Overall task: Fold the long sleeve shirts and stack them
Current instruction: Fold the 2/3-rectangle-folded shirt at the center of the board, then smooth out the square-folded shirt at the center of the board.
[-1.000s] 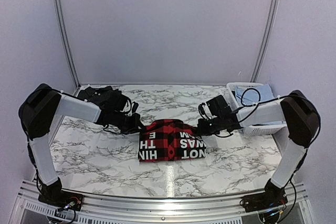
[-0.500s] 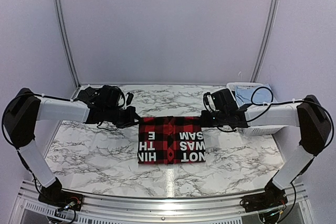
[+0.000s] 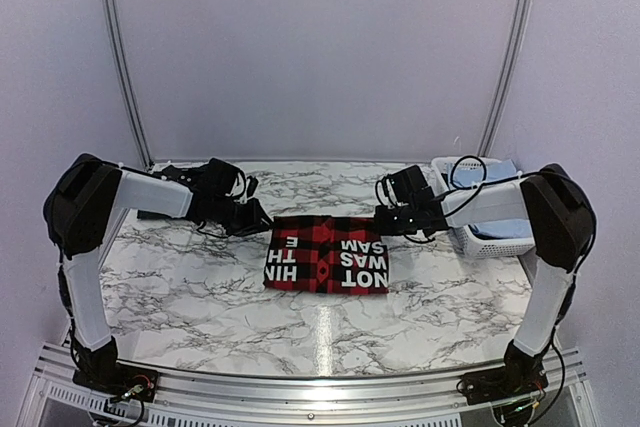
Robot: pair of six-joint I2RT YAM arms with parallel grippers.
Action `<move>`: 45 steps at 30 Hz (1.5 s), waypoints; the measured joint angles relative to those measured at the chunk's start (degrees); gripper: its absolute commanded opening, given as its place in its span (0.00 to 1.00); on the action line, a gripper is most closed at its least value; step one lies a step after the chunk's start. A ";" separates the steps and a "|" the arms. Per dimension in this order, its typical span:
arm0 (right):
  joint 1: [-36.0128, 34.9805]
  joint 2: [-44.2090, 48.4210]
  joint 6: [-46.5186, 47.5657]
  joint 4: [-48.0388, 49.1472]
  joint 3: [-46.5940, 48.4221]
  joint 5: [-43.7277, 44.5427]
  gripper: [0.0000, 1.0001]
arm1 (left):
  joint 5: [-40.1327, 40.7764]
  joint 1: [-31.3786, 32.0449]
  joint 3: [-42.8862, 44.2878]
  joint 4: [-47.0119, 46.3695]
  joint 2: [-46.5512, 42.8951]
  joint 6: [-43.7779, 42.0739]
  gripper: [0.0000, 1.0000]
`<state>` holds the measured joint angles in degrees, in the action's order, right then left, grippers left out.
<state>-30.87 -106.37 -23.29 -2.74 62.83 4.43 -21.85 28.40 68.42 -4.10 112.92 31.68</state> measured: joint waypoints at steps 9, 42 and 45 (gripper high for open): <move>0.92 3.65 0.00 -1.99 -0.11 1.29 0.00 | -0.87 -0.76 5.60 2.62 -0.70 -2.60 0.16; 4.15 6.64 -8.13 8.85 -17.90 0.72 0.00 | 1.14 12.13 -3.30 -0.70 -0.83 6.75 0.15; 4.44 0.52 -6.05 8.24 -10.21 -0.24 0.00 | 2.93 13.99 -4.68 -1.03 -0.83 8.63 0.15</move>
<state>-26.44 -105.84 -29.34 5.50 52.62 4.19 -18.92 42.39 63.75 -5.13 112.09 40.32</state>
